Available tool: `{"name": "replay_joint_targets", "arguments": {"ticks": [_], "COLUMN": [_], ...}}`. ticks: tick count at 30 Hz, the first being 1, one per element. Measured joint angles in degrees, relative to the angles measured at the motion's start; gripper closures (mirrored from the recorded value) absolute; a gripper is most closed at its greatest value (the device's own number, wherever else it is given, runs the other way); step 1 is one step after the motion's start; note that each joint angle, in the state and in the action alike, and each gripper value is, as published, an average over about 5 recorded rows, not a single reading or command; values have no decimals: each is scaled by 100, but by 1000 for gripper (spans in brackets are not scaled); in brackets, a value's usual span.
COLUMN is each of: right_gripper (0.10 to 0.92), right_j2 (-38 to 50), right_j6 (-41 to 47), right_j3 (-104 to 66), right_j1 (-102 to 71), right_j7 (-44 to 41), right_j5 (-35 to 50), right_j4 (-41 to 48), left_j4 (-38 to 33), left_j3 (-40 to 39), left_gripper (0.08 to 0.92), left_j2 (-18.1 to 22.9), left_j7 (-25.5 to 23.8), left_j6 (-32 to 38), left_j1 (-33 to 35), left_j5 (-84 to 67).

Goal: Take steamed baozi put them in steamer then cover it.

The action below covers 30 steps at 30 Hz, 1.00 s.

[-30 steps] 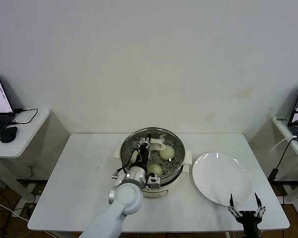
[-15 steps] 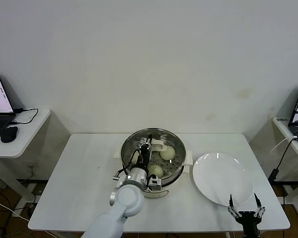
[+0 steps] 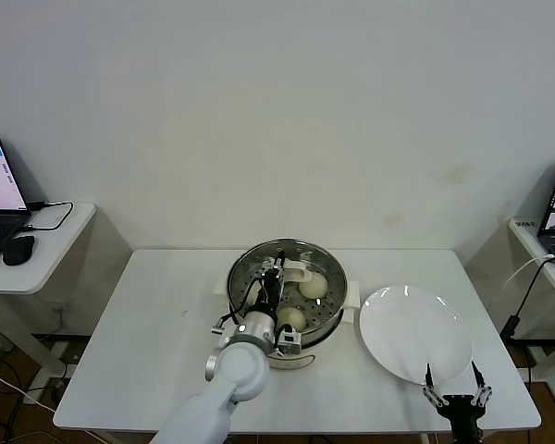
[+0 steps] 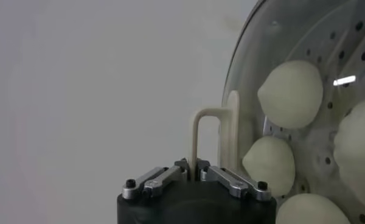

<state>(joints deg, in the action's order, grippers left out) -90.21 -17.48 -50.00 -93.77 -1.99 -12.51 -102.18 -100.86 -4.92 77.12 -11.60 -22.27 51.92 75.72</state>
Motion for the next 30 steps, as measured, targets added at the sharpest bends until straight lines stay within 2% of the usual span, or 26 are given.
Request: {"name": "replay_joint_targets", "arguments": {"ticks": [2, 12, 22, 26, 30], "right_gripper": [203, 203, 203, 203, 203], "right_j2": [0, -7, -8, -5, 18], "right_j6": [0, -7, -8, -24, -93], "right_j3": [2, 21, 50, 74, 120], "right_j1": [0, -14, -32, -57, -71], "right_j7": [-1, -2, -3, -1, 8], "right_j5": [-3, -24, -34, -28, 55], "right_j4": [0, 1, -24, -44, -46], "left_j4": [-6, -239, -1016, -1534, -2025], "left_j3": [-1, 90, 412, 675, 1136], "left_gripper": [794, 502, 229, 183, 177], "left_j2": [8, -90, -469, -674, -790], "left_j7": [12, 82, 285, 498, 880], "left_j6": [13, 4, 67, 147, 418], "left_j1": [3, 153, 829, 1354, 2084], "left_j5": [-6, -120, -564, -996, -1785]}}
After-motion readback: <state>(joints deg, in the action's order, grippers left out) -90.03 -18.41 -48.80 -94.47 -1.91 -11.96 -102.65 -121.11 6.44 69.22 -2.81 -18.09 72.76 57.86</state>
